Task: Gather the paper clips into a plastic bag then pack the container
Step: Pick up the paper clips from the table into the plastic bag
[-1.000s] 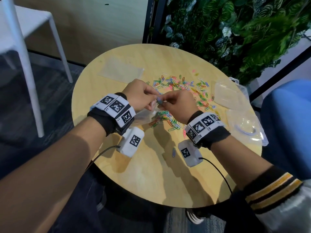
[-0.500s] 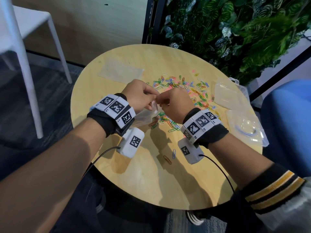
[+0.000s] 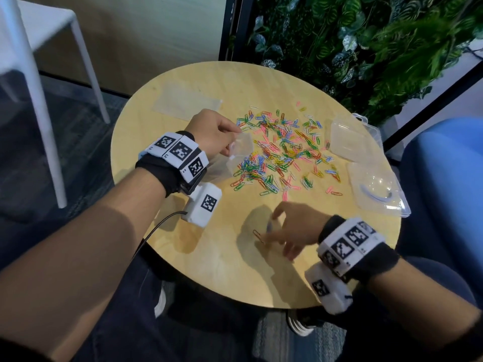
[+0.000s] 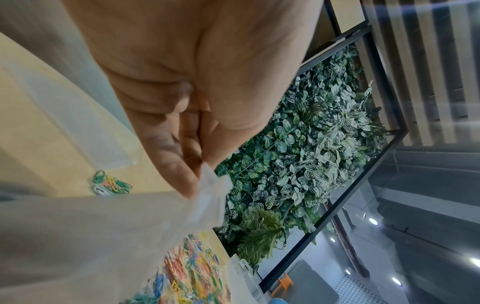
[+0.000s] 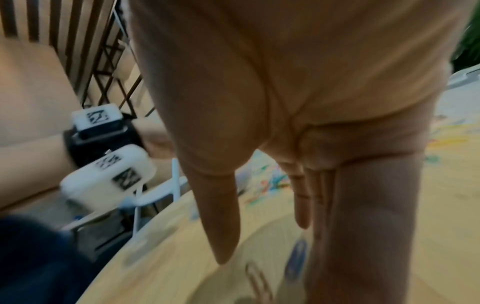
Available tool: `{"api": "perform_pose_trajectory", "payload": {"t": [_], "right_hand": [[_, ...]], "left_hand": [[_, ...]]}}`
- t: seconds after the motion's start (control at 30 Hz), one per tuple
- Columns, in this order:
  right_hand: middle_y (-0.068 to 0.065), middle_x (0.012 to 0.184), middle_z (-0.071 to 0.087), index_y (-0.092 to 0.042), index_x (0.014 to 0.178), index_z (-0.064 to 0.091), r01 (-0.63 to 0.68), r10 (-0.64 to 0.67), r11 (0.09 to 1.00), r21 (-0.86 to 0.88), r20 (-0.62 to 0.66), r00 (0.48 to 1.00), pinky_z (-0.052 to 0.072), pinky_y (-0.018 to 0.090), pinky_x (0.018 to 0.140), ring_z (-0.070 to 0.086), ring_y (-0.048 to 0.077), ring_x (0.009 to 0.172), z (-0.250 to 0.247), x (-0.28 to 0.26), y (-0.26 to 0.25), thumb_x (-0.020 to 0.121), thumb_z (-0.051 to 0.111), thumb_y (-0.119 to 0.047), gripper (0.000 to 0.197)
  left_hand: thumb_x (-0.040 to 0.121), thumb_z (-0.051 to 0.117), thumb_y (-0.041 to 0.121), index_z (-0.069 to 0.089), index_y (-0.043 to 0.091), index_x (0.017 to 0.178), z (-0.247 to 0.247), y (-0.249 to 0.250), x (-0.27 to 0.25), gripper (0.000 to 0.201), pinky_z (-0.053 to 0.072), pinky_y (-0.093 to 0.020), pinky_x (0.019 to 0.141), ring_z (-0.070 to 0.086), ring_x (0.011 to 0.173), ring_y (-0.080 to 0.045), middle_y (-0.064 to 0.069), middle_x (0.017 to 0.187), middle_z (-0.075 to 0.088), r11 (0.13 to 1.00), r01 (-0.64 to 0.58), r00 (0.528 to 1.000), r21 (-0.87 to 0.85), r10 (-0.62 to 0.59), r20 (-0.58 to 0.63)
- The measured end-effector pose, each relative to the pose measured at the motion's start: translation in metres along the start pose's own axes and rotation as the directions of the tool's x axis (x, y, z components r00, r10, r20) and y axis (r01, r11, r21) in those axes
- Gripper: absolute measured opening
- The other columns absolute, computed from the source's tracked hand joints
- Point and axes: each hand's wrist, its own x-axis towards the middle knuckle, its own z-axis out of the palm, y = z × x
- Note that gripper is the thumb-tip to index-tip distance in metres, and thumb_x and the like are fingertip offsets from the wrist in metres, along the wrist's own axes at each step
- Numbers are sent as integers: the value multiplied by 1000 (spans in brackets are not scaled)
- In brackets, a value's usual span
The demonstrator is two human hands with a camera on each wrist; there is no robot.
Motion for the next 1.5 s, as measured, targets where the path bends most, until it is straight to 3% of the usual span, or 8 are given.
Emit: {"api": "perform_pose_trajectory", "payload": {"t": [0.13,0.37,0.73,0.87,1.07,1.3,1.43,1.5], "right_hand": [[7,97,64,-15,118,43,29,-55,982,-189,-132,990,55,32,62,65,24,80,29,3,7,71,80,-37,64],[5,85,65,-18,114,47,141,-43,973,184,-457,888,39,26,51,59,19,73,16,58,3,68,86,-34,62],[14,132,55,-15,146,35,123,-129,991,-51,-606,785,48,36,92,54,31,120,-18,118,-45,68,81,-52,97],[14,138,41,-19,140,49,78,-174,977,-197,-542,822,46,34,95,56,31,113,-23,127,-56,77,72,-55,75],[11,114,67,-16,111,73,104,-307,921,-376,-533,789,51,30,87,63,26,99,-29,129,-68,90,63,-24,25],[9,100,74,-9,103,76,88,-341,881,-465,-496,799,55,33,86,66,27,93,-34,115,-60,93,56,-16,23],[8,103,73,-9,105,75,120,-253,960,-252,-604,756,53,28,83,66,24,91,-50,104,-44,94,58,-14,21],[8,96,74,-8,101,76,150,-120,989,-6,-634,764,51,21,64,66,15,71,-60,99,-32,92,64,-17,18]], "left_hand": [[93,52,6,76,14,106,-8,7,4,29,58,-29,73,66,64,-22,-9,76,72,998,-33,991,-51,26,-134],[90,54,6,76,16,103,-20,5,5,28,57,-28,66,63,59,-20,-5,65,68,990,-38,981,-133,11,-196],[90,53,7,76,17,105,-18,5,4,29,58,-30,68,65,58,-21,1,59,66,994,-38,991,-101,25,-135],[91,53,8,76,19,104,-18,4,2,28,60,-29,71,69,62,-22,-9,74,74,996,-46,993,-82,37,-114],[91,55,9,76,20,104,-19,3,4,27,61,-31,70,72,73,-27,-8,89,76,996,-40,995,-76,33,-96],[92,53,4,76,18,101,-13,6,4,28,60,-28,66,66,67,-21,-14,92,75,992,2,999,-128,-8,-49],[92,53,4,75,21,96,-10,7,2,28,60,-27,63,68,70,-23,-17,94,75,990,14,999,-143,-18,-29],[93,53,3,75,19,97,-10,7,1,28,59,-25,60,68,70,-22,-19,95,75,989,16,1000,-145,-20,-22]]}}
